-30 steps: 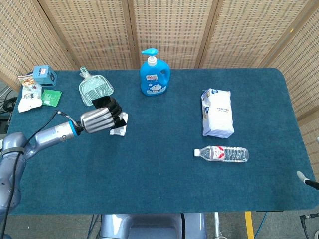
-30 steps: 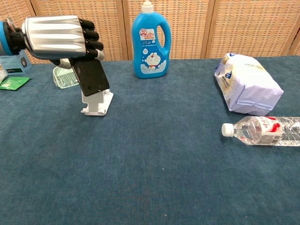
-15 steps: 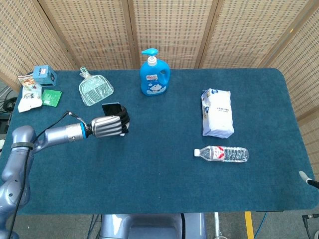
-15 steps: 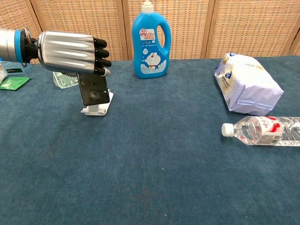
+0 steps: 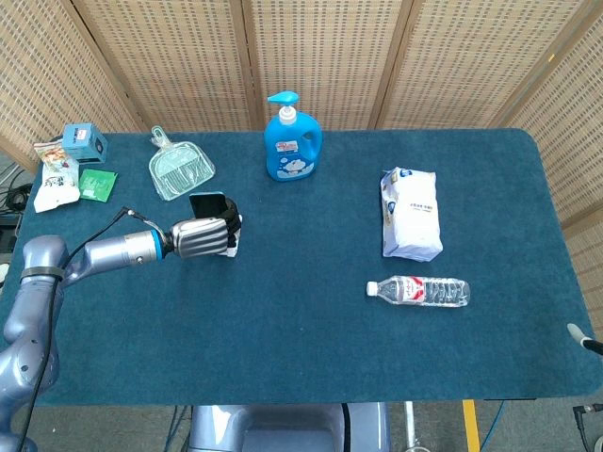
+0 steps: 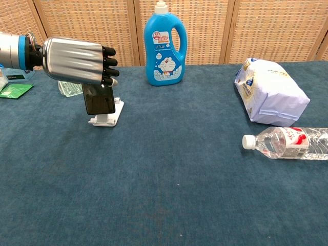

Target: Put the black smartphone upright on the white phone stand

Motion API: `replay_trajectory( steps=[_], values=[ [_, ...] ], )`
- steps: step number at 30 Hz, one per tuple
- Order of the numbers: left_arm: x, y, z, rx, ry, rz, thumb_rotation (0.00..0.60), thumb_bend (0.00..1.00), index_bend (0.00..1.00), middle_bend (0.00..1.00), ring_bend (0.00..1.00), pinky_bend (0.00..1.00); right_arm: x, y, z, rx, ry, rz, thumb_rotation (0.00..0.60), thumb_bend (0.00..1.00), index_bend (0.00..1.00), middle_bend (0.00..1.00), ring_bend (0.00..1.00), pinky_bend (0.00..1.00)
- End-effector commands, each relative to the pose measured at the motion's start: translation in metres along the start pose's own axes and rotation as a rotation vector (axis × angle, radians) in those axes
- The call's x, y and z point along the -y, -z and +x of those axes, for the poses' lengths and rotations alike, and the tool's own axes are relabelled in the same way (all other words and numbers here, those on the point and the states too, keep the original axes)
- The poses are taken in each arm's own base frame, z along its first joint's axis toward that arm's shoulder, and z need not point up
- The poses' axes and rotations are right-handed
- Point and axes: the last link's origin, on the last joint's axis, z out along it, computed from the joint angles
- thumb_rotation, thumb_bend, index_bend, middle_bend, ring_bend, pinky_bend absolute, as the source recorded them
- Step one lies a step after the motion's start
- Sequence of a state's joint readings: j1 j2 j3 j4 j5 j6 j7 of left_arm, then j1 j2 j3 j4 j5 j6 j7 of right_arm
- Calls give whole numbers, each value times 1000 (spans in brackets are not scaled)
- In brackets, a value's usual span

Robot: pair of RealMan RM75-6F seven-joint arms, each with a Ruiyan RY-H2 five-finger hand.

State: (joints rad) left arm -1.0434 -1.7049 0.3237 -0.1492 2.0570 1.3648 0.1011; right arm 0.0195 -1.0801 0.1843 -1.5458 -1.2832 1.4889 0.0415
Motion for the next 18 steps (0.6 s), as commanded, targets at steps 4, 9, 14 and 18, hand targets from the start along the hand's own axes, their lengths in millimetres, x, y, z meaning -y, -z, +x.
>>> replay_trajectory(
  steps=[4,9,14,18],
  values=[
    [-4,-1,0,4,-3,0,600,30,548,574,496,356,0,1,1,-1,-3,0,600,0,0,0,0,0],
    [-8,-1,-2,17,-8,-12,600,31,547,574,496,356,0,0,-1,7,1,0,600,0,0,0,0,0],
    [-13,-3,-2,20,-3,-19,600,32,547,574,495,356,-1,0,-1,8,-1,-2,600,0,0,0,0,0],
    [-15,-5,-2,20,0,-22,600,32,548,574,496,356,-1,0,-1,7,-2,-3,600,0,0,0,0,0]
  ],
)
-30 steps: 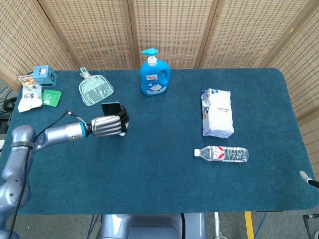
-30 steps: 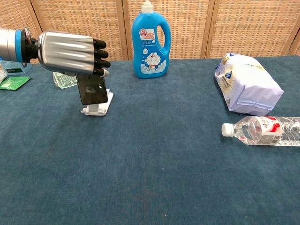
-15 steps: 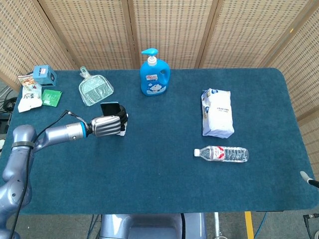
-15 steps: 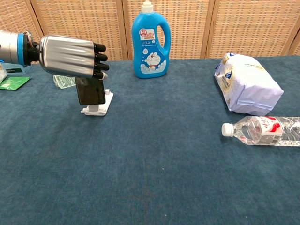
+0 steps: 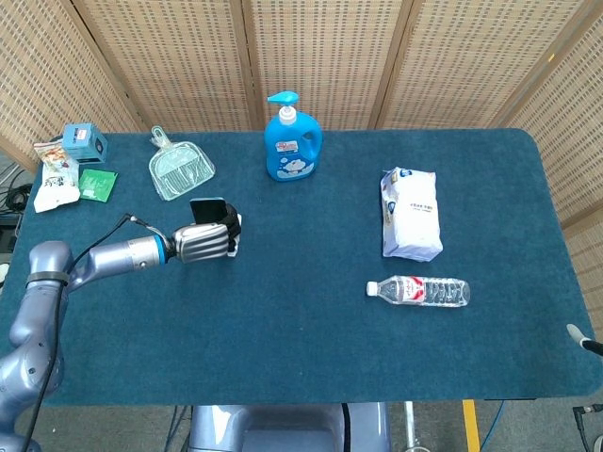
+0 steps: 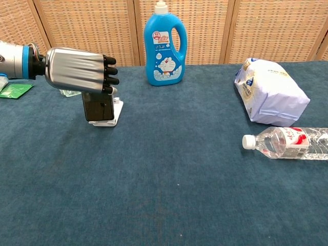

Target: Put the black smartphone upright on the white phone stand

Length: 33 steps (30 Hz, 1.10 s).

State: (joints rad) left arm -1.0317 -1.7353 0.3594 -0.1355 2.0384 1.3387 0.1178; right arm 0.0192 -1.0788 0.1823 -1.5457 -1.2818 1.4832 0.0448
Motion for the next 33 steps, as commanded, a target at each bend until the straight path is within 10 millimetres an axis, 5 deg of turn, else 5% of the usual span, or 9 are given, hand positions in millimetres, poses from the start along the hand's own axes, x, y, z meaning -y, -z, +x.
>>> replay_trajectory(
  steps=[1,8,12,15,25,33],
  values=[
    [-1,-1,0,0,-1,0,600,32,548,574,496,356,0,0,0,-1,-1,-1,600,0,0,0,0,0],
    [-1,-2,0,1,3,3,600,23,491,527,489,356,-1,0,1,-1,-4,0,600,0,0,0,0,0],
    [0,-2,-1,10,3,11,600,4,153,167,277,356,-1,0,1,-1,-4,1,600,0,0,0,0,0],
    [1,-2,0,5,4,14,600,0,1,2,133,346,-1,1,1,-1,-4,1,600,0,0,0,0,0],
    [7,2,6,-41,16,37,600,0,0,0,79,340,-1,2,2,-2,-8,4,600,0,0,0,0,0],
    [32,32,10,-100,25,124,600,0,0,0,66,340,2,4,2,1,-12,21,600,0,0,0,0,0]
  ],
)
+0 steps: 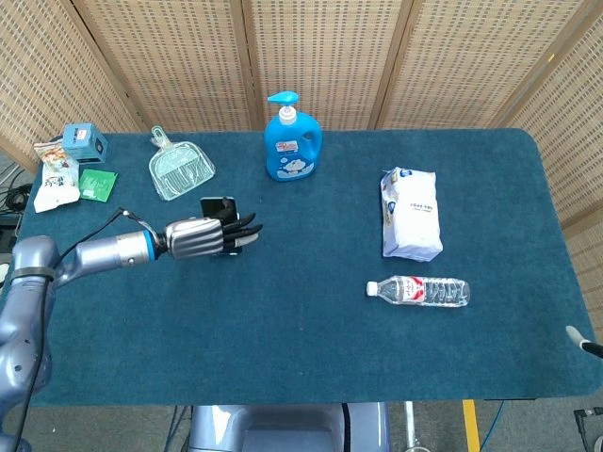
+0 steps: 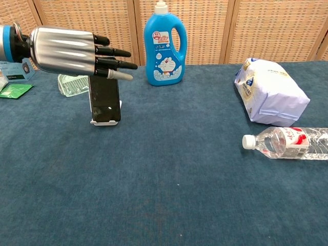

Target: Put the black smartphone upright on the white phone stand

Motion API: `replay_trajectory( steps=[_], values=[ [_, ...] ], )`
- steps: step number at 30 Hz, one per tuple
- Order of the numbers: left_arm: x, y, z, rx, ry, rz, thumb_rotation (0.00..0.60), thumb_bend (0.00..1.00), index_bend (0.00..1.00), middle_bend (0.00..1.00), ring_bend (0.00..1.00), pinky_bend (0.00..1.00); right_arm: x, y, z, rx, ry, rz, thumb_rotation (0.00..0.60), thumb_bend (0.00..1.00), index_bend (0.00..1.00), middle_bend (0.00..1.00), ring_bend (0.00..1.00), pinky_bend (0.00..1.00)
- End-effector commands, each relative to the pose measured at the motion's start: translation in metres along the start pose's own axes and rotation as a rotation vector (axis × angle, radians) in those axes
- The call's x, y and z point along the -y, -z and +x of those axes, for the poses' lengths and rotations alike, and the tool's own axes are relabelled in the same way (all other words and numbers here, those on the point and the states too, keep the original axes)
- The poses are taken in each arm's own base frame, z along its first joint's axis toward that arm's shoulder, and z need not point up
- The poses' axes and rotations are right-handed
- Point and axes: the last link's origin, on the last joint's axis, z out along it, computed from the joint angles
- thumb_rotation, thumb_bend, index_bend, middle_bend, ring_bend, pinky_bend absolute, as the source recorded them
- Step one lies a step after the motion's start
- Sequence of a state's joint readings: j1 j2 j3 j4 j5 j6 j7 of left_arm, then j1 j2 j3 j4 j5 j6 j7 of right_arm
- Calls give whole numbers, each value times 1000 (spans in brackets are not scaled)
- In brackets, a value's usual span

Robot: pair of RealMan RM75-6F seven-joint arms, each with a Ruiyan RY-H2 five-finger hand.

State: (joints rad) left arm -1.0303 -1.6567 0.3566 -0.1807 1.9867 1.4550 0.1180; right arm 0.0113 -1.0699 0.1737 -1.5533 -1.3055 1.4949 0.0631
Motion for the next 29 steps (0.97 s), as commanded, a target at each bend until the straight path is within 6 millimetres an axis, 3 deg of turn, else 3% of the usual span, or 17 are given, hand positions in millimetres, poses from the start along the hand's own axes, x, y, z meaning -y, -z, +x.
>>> replay_trajectory(
  steps=[1,5,9,13,15,19,20,29],
  values=[
    [11,12,7,-47,60,99,600,0,0,0,65,340,1,1,0,0,-2,6,600,0,0,0,0,0],
    [26,41,22,-176,310,395,600,0,0,0,45,292,3,3,1,-3,-7,19,600,0,0,0,0,0],
    [18,80,24,-221,566,669,600,0,0,0,4,150,4,5,2,-3,-13,27,600,0,0,0,0,0],
    [-10,124,26,-128,811,888,600,0,0,0,0,42,4,6,4,-6,-21,36,600,0,0,0,0,0],
    [-36,149,32,-47,970,1021,600,0,0,0,0,15,5,7,4,-8,-24,43,600,0,0,0,0,0],
    [-61,168,43,51,1115,1127,600,0,0,0,0,0,6,7,4,-9,-24,49,600,0,0,0,0,0],
    [-79,181,49,126,1198,1199,600,0,0,0,0,0,7,8,4,-8,-23,55,600,0,0,0,0,0],
    [-106,206,84,326,1356,1285,600,0,0,0,0,0,10,11,4,-11,-18,71,600,0,0,0,0,0]
  ],
)
